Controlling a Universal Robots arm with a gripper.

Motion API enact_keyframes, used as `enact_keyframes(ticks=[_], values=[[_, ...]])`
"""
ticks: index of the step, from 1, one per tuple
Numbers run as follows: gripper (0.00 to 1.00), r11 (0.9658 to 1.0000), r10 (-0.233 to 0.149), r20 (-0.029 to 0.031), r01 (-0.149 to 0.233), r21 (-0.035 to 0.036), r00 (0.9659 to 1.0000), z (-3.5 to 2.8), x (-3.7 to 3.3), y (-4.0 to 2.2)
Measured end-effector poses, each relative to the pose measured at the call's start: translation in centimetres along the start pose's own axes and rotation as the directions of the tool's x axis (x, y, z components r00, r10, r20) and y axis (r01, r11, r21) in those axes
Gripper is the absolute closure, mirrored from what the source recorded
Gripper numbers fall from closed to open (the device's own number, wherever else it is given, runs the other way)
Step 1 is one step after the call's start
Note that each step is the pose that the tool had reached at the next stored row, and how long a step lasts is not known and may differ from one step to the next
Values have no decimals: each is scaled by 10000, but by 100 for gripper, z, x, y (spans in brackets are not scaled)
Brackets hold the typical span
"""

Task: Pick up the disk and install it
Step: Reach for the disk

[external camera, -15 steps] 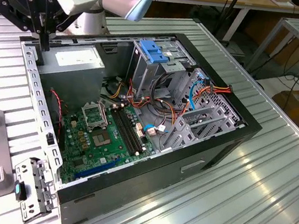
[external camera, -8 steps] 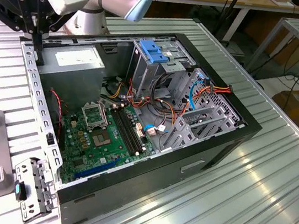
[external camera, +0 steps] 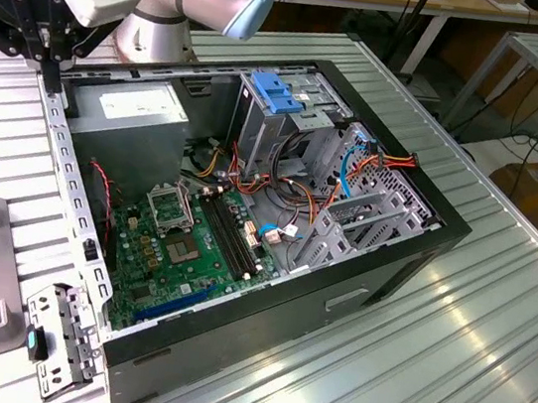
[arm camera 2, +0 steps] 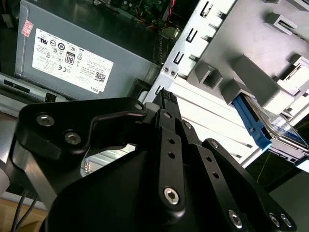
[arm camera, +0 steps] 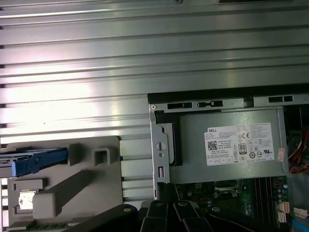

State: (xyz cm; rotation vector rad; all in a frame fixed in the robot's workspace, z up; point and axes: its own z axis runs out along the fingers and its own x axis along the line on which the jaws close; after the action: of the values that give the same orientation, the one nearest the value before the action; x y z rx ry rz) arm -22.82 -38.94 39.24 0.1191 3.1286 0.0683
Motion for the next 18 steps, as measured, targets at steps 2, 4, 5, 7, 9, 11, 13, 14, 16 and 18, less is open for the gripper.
enact_keyframes(ticks=[2, 4, 5, 7, 9, 11, 13, 14, 16, 18], values=[[89, 10000, 0, -4, 0, 0, 10000, 0, 27, -2], [89, 10000, 1, -9, -1, 1, 10000, 0, 60, -4], [89, 10000, 1, -12, -1, 1, 10000, 0, 79, -5], [89, 10000, 1, -15, -1, 1, 10000, 0, 106, -7], [89, 10000, 2, -20, -2, 1, 10000, 0, 143, -9], [89, 10000, 1, -25, -1, 1, 10000, 0, 174, -11], [89, 10000, 1, -29, -1, 2, 10000, 0, 205, -13], [89, 10000, 1, -31, -1, 2, 10000, 0, 221, -14], [89, 10000, 2, -35, -2, 3, 10000, 0, 250, -15], [89, 10000, 2, -38, -2, 3, 10000, 0, 273, -17]])
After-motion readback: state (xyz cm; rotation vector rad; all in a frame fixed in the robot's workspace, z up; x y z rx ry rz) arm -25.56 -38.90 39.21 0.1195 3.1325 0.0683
